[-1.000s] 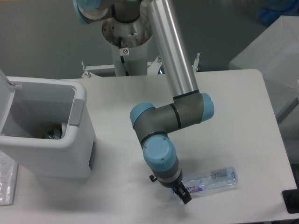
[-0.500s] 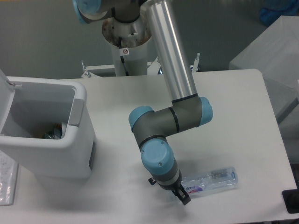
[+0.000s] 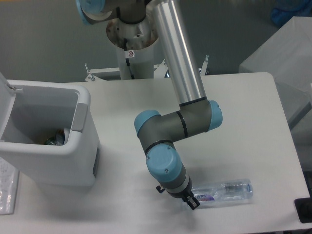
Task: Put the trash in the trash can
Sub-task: 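Close the gripper on the water bottle, then lift the bottle and carry it over the trash bin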
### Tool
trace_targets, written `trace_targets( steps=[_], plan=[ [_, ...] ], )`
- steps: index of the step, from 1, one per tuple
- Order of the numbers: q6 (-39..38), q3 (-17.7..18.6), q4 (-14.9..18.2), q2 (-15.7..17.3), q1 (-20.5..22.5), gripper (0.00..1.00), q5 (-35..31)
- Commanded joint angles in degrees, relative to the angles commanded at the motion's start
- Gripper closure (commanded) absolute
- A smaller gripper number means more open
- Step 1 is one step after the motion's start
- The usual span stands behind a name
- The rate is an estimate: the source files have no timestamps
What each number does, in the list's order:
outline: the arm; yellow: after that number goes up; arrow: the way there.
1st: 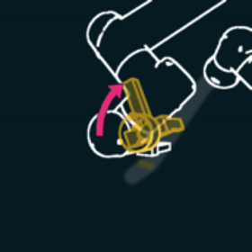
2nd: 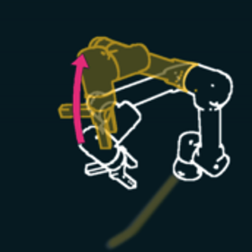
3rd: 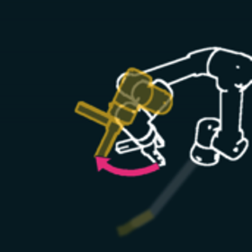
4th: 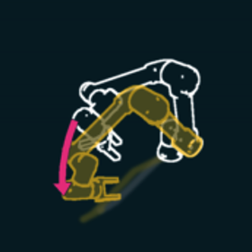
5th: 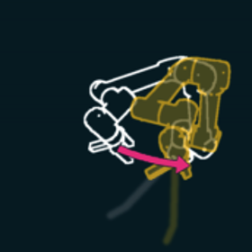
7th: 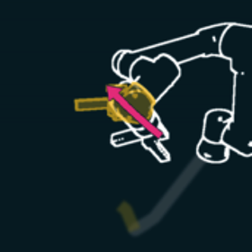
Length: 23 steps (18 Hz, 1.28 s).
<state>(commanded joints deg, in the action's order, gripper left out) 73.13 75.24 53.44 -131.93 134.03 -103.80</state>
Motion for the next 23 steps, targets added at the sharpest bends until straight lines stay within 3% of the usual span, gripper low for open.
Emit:
trace_targets(
  steps=[5,7,9,17,23],
  plan=[
    [-2.80,-0.61,0.00,3.77,0.70,0.67,0.35],
    [-5.87,-1.84,0.09,4.57,1.14,0.69,3.67],
    [-9.47,-2.64,0.09,5.79,2.37,0.73,10.51],
    [-21.70,-2.64,0.18,13.88,9.92,0.73,45.57],
    [-29.52,-2.64,0.09,18.98,11.43,0.73,65.27]
  ],
)
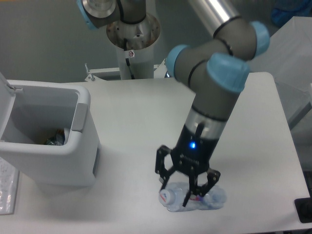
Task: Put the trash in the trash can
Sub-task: 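Lift the bottle and carry it over the trash bin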
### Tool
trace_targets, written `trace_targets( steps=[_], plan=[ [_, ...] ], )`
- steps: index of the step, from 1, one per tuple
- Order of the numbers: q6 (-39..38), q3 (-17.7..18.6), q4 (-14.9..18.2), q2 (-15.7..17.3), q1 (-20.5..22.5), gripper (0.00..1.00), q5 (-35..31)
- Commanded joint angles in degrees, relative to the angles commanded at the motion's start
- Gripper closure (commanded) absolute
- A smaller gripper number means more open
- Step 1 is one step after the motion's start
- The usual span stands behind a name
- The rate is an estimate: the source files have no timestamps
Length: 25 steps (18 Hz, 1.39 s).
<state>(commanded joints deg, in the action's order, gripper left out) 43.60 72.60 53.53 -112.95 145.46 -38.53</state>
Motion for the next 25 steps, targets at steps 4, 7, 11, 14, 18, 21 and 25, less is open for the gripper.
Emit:
trace_targets(
  steps=[4,7,11,14,18,21,25],
  plan=[
    [-2.38,0.44,0.00,2.81,-0.70,0.73,5.47],
    [-3.61,2.46,-0.09,5.80,-1.75,0.73,7.50],
    [-10.01,3.43,0.00,9.23,-3.42,0.72,7.59],
    [-15.12,3.34,0.00,10.64,-4.91,0.72,7.68],
    [-21.00,3.08,-0.09,11.34,-8.43,0.72,8.55],
    [-25.48,3.34,-0.09,11.69,-9.84,0.72,12.93],
    [-29.44,4.39,0.00,13.18,-11.33,0.72,17.60]
  ],
)
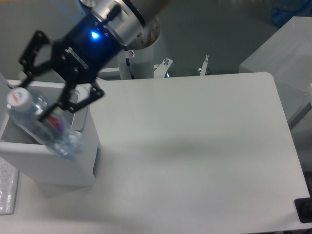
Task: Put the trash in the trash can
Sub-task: 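Lift the bottle and carry it over the trash bin, then lower the bottle into the bin and open the gripper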
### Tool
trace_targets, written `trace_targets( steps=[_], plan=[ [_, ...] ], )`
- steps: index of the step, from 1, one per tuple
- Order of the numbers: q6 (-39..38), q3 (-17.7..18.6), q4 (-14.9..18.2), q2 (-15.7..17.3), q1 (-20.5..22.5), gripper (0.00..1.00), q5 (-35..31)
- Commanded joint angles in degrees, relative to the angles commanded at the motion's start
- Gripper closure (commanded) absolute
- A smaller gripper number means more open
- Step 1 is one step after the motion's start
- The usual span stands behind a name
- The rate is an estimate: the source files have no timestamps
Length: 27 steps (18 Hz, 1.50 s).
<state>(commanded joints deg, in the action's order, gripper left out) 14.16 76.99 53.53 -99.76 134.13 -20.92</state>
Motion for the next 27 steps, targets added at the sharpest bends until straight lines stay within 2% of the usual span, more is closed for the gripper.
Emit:
trace_targets(
  steps=[3,5,7,9,10,11,13,14,17,19,24,27],
  plan=[
    [0.07,4.38,-0.17,3.33,-0.80,0.72,1.93],
    [2.78,7.90,-0.44,5.88,-1.06,0.71,1.76],
    [9.01,10.72,-0.53,6.42,-1.33,0.67,1.76],
    [12.10,12.39,-0.61,6.95,-1.41,0.64,1.76],
    [14.12,13.09,-0.79,6.95,-1.41,0.58,1.76],
    [16.31,13.88,-0.70,7.04,-1.50,0.41,1.59],
    [19.14,15.38,-0.62,7.30,-1.42,0.17,1.33],
    [19.32,16.08,-0.62,7.65,-1.50,0.00,1.15],
    [21.87,17.58,-0.62,9.14,-1.50,0.00,-3.84],
    [21.79,17.93,-0.44,9.23,-1.94,0.00,-4.74],
    [21.96,16.01,-0.44,8.71,-1.77,0.00,-6.14],
    [22.84,13.72,-0.44,8.27,-0.98,0.00,-14.64]
  ],
)
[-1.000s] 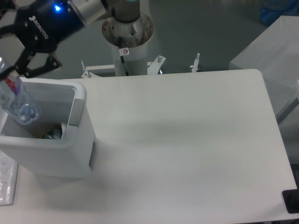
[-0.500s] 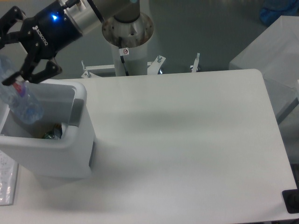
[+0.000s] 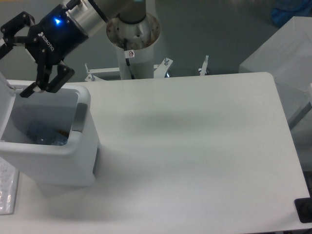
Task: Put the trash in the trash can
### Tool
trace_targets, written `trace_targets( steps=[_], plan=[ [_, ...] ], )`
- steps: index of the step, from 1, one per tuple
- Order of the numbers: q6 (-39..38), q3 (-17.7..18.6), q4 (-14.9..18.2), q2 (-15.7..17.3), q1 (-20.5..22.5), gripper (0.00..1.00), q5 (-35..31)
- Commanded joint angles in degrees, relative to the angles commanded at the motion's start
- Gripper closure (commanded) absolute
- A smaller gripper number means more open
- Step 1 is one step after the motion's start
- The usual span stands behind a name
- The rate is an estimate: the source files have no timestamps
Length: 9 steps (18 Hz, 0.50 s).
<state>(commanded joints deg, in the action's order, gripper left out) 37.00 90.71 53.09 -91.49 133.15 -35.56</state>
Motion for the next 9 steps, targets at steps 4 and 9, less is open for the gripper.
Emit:
trace_targets(
  steps=[4,9],
  plan=[
    [3.68,-3.43,0.52,-2.11,2.81,0.00,-13.10],
    [11.05,-5.19,0.70,-5.01,8.17,0.00,-24.36]
  ],
)
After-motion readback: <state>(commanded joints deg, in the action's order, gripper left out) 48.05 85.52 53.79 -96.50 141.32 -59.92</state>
